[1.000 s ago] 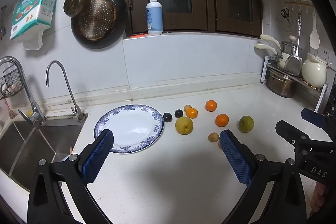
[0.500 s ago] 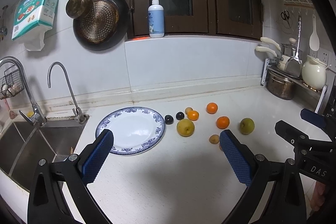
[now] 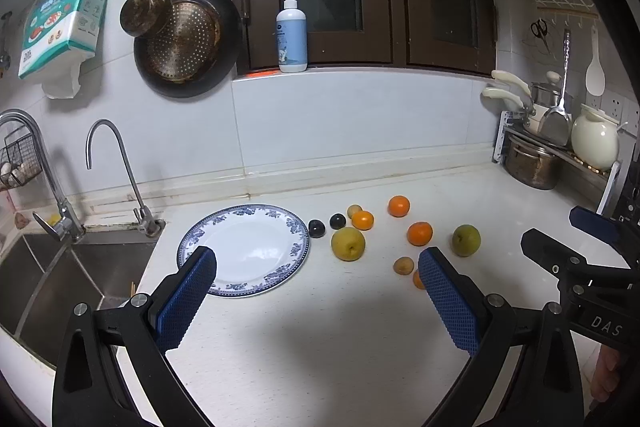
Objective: Organize fruits
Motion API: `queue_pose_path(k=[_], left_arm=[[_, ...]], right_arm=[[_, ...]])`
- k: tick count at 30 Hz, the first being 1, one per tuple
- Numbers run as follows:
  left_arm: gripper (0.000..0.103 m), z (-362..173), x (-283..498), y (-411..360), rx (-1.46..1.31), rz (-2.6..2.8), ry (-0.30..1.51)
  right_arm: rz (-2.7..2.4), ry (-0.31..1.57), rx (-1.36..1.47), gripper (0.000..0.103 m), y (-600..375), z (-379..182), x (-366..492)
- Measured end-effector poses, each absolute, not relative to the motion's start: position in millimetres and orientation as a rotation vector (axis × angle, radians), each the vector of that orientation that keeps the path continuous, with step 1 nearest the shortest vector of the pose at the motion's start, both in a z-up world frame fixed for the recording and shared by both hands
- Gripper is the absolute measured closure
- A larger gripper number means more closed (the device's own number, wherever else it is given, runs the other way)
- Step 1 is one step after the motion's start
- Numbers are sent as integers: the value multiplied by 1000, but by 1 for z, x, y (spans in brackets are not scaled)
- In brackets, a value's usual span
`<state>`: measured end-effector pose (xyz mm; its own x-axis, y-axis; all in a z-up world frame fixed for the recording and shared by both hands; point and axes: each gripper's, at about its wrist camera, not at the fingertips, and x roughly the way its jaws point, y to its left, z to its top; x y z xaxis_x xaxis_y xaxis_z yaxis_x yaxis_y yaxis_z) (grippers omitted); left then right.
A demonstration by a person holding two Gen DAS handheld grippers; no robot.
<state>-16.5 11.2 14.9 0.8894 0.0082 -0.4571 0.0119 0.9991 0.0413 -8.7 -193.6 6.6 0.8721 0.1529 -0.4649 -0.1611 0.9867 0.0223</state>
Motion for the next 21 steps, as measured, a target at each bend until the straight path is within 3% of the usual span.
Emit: queue_pose_path(k=[21], left_arm=[[0,15,-14,5,49,-2,465]], right_arm=[[161,489,-13,18,-199,7,-6]])
